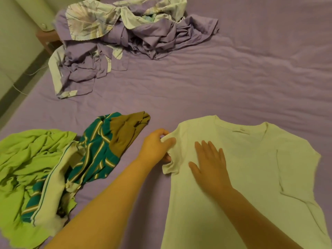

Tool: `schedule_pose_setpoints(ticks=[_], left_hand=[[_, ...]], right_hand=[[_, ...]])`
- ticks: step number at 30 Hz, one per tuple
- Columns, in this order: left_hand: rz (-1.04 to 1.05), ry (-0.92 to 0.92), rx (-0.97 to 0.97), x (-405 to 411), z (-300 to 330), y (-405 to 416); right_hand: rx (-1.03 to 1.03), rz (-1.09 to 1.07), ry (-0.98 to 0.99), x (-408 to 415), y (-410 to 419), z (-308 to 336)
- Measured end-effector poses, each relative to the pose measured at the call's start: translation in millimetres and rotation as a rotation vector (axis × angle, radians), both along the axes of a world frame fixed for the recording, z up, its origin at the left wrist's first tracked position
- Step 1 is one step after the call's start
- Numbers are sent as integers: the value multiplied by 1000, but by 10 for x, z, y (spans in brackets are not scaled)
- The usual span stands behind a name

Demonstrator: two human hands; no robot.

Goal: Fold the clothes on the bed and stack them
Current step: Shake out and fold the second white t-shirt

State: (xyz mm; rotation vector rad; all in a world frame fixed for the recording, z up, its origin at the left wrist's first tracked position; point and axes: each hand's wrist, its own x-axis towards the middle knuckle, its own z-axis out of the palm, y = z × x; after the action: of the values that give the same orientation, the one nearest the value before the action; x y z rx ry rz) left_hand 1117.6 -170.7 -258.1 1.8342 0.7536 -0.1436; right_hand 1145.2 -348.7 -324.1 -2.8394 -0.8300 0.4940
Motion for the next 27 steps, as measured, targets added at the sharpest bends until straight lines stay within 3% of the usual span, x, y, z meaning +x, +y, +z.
schedule_pose_setpoints(ticks=[3, 5, 7, 9, 11, 13, 19, 24, 27], left_hand=[[66, 28, -276, 78, 50, -273], [28, -8, -325, 88, -4, -473], [-101, -80, -99, 63, -140, -618], [-374, -74, 332, 2, -295, -702], [-697, 16, 668, -97, -482, -762], [-888, 149, 881, -190, -643, -799], [-847, 273, 1068, -385, -686, -1082], [-905, 21, 1012, -1092, -637, -1504], [-942, -21, 948, -1645, -614, -1703]], right_hand=[[76, -127, 63, -100, -291, 140], [56, -136, 22, -194, -491, 135], [19, -119, -12, -293, -678, 95], [-26, -96, -22, -406, -843, 26], [-45, -46, -63, -514, -1000, -77], [-63, -2, -95, -581, -1102, -171], [-75, 23, -167, -634, -1174, -248], [-56, -4, -105, -1030, -1369, -74], [-26, 32, -56, -1448, -1626, 24]])
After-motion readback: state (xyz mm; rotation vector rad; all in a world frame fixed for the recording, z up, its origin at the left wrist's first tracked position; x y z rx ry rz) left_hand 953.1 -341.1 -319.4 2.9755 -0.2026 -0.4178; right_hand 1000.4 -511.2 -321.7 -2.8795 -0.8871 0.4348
